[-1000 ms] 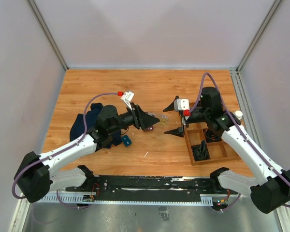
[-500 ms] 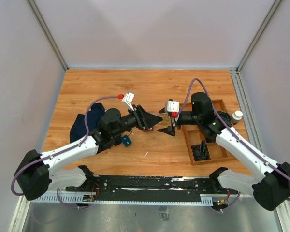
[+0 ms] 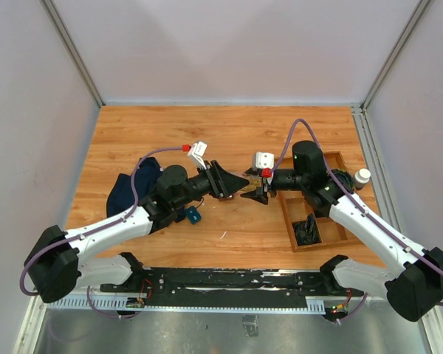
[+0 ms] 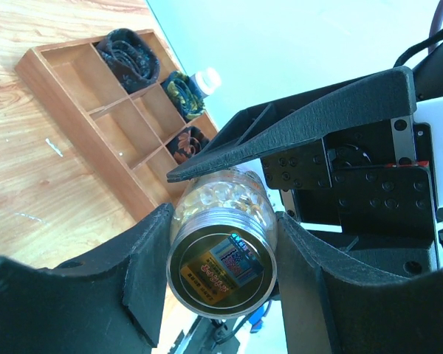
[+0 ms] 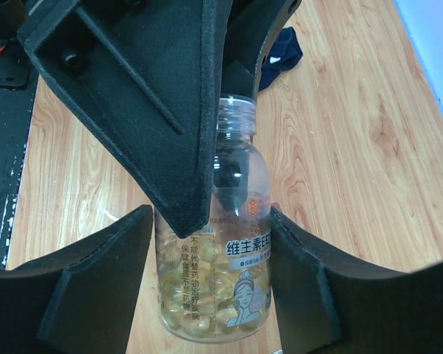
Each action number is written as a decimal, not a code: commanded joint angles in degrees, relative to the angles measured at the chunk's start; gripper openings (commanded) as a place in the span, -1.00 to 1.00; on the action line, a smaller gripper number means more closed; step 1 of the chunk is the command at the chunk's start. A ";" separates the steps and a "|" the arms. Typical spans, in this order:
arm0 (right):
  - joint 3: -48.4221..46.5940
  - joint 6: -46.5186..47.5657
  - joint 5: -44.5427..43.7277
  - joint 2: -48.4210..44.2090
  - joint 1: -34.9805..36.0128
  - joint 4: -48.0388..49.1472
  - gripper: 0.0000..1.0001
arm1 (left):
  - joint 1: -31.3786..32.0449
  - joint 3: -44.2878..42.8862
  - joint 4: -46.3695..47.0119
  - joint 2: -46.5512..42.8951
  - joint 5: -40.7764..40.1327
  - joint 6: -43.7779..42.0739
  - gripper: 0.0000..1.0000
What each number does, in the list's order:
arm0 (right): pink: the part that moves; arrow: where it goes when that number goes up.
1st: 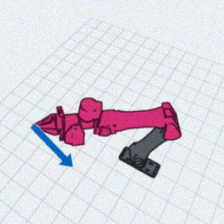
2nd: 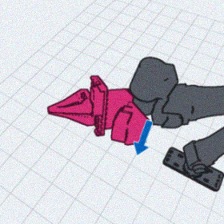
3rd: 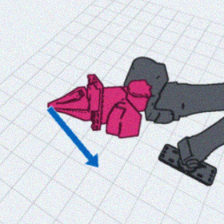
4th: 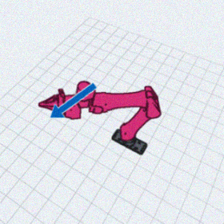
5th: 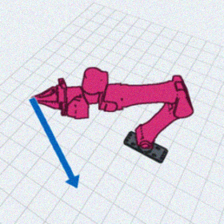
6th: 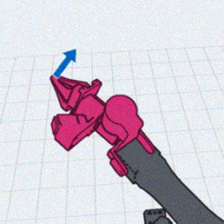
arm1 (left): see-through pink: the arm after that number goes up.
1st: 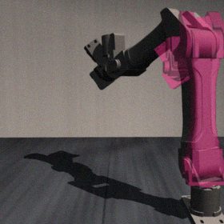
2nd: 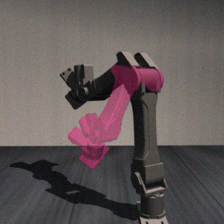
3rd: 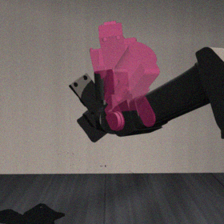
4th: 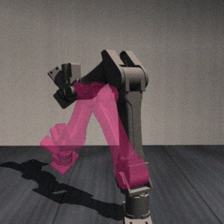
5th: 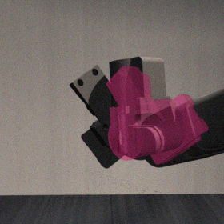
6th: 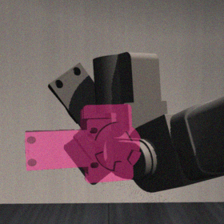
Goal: Sort the pills into containers
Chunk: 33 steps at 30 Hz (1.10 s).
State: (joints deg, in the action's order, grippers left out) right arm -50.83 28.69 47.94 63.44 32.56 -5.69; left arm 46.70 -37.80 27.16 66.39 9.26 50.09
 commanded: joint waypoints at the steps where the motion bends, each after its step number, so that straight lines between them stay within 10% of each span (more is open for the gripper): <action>1: -0.68 -0.48 1.53 0.20 0.97 1.55 0.21 | 0.59 -0.42 2.81 0.82 0.90 0.28 -0.99; 8: -0.43 -0.30 1.58 0.45 1.00 1.66 -0.26 | 0.59 -0.43 2.90 0.00 1.79 0.58 -0.79; 14: -2.23 0.13 3.31 0.66 0.49 -1.88 -0.70 | 0.59 0.99 3.56 -2.11 2.72 0.10 0.16; 19: -3.44 1.91 7.91 1.15 -0.73 -5.82 -0.96 | 0.59 3.74 4.90 -6.28 2.44 -2.19 0.54; 33: -3.49 2.51 13.91 1.44 -2.94 -7.44 -0.99 | 0.59 10.62 5.38 -18.68 1.25 -12.82 0.96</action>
State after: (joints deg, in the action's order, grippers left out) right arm -52.23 30.22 58.15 65.28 30.96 -12.12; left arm 46.74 -29.15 30.74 51.37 11.53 43.11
